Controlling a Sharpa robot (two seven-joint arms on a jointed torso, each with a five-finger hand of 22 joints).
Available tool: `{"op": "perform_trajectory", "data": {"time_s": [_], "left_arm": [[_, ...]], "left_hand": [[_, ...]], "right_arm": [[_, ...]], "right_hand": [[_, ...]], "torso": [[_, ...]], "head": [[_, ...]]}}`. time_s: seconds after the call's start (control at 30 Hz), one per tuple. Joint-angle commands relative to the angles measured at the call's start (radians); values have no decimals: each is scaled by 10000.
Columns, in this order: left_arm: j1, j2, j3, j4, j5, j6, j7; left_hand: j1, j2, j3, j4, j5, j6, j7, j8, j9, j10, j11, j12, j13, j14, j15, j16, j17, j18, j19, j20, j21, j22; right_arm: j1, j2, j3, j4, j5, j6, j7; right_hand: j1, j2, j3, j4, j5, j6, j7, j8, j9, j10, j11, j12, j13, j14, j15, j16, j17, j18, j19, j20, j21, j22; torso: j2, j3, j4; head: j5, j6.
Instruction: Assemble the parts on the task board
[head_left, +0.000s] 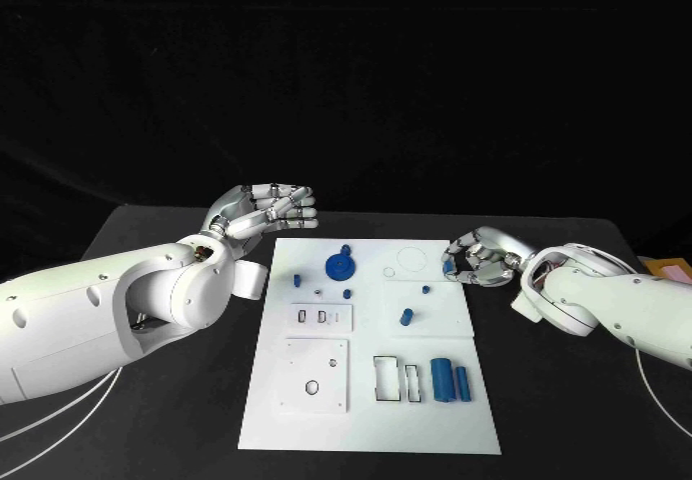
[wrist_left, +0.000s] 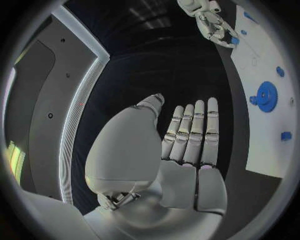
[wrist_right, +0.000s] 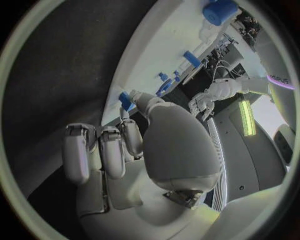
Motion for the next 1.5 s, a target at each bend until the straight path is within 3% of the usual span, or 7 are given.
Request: {"op": "perform_trajectory", "data": {"time_s": [0.03,0.33,0.63,0.83,1.07,1.27,1.5], "left_arm": [[7,6,8,22,22,203,31],[8,-3,8,27,21,193,38],[8,-7,8,26,21,199,33],[8,-11,8,25,21,208,27],[8,-35,8,15,21,270,2],[8,-23,8,-36,17,319,-29],[8,60,7,-254,-55,387,-71]], "left_hand": [[-34,70,45,9,-23,-60,288,-57,-13,-35,54,-33,9,-64,35,-31,17,122,-8,52,-67,-9],[-34,70,45,9,-23,-60,288,-57,-13,-35,54,-33,9,-64,35,-31,17,122,-8,52,-67,-9],[-34,70,45,9,-23,-60,288,-57,-13,-35,54,-33,9,-64,35,-31,17,122,-8,52,-67,-9],[-34,70,45,9,-23,-60,288,-57,-13,-35,54,-33,9,-64,35,-31,17,122,-8,52,-67,-9],[39,153,138,-18,-3,-57,281,-64,-16,-35,49,-29,11,-57,33,-65,30,124,-7,52,-71,-28],[35,171,180,-6,-15,7,237,-35,-4,50,13,7,23,7,8,-57,53,129,12,44,-64,-37],[-2,146,252,28,-29,201,83,58,33,297,-109,64,32,186,-82,-24,115,141,107,-3,-19,-49]], "right_arm": [[-10,24,-3,-18,-30,-41,-71],[-10,46,-3,-28,37,-137,-150],[-11,72,-3,-40,-21,-253,-166],[-13,34,-2,85,-97,-664,-178],[76,-222,3,756,-299,-1040,-549],[417,-370,9,1916,-1046,-1411,-1459],[586,93,9,2880,-1902,-1730,-2718]], "right_hand": [[-45,140,50,26,-13,110,-12,72,16,77,9,45,216,956,23,34,2260,-187,134,91,40,1591],[-41,467,215,-26,-30,849,-250,540,251,191,-190,132,333,962,-136,40,2285,-202,190,-30,92,1665],[-24,506,232,-48,-55,874,-271,586,280,186,-211,123,325,964,-157,42,2291,-207,204,-50,106,1682],[33,663,359,-118,-249,826,-290,664,343,211,-238,128,346,972,-193,50,2322,-222,242,-97,145,1728],[37,768,454,-130,-312,813,-298,709,375,200,-246,107,329,977,-200,56,2343,-231,268,-108,172,1758],[-47,860,519,-85,-306,757,-290,723,394,186,-241,76,300,976,-199,55,2340,-246,308,-114,217,1805],[-91,855,543,-95,-246,790,-314,782,431,176,-257,50,275,967,-209,42,2300,-262,353,-120,268,1856]], "torso": [[6,-1,3],[9,9,-1],[6,13,-8],[-3,11,-9],[-24,-2,-37],[-75,-7,-60],[-168,-10,-87]], "head": [[5,-22],[0,-95],[-2,-142],[16,-122],[42,-116],[32,-164],[106,-206]]}}
